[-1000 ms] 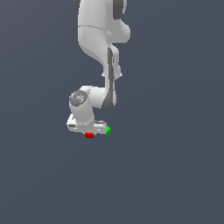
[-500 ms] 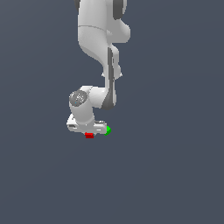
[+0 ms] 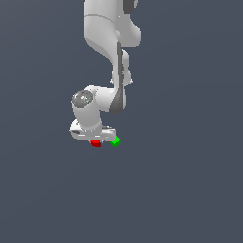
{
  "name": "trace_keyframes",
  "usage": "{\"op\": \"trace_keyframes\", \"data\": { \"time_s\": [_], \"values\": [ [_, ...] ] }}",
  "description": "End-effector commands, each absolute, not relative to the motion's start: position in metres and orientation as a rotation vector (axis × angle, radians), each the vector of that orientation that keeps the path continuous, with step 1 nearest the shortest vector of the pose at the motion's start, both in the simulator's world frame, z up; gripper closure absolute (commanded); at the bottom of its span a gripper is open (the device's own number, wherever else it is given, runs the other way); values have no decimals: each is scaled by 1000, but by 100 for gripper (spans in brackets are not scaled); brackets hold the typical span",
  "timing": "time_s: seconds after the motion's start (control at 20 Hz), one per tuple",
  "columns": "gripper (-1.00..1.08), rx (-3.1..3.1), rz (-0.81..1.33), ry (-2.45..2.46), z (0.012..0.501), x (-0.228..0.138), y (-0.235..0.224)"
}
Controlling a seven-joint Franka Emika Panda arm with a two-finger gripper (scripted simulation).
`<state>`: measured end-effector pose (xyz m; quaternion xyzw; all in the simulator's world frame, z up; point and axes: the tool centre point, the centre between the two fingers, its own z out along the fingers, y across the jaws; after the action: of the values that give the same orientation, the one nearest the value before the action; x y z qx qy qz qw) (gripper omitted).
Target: Stack the red cube on top of the green cube.
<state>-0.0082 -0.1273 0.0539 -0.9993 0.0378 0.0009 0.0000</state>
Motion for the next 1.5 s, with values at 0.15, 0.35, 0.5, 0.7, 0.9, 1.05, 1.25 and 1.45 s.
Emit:
{"op": "trace_keyframes", "data": {
  "time_s": [0.15, 0.35, 0.5, 0.7, 0.9, 1.05, 1.25, 1.45],
  "values": [
    [108, -3140, 0, 119, 93, -8, -127],
    [108, -3139, 0, 118, 111, -8, -127],
    [108, -3139, 0, 118, 119, -7, -127],
    [108, -3140, -2, 118, 118, -7, -127],
    [108, -3140, -2, 118, 113, -9, -118],
    [108, -3140, -2, 118, 104, -13, -103],
    [108, -3139, -1, 117, 86, -21, -74],
    [108, -3139, -1, 117, 71, -26, -49]
  ]
}}
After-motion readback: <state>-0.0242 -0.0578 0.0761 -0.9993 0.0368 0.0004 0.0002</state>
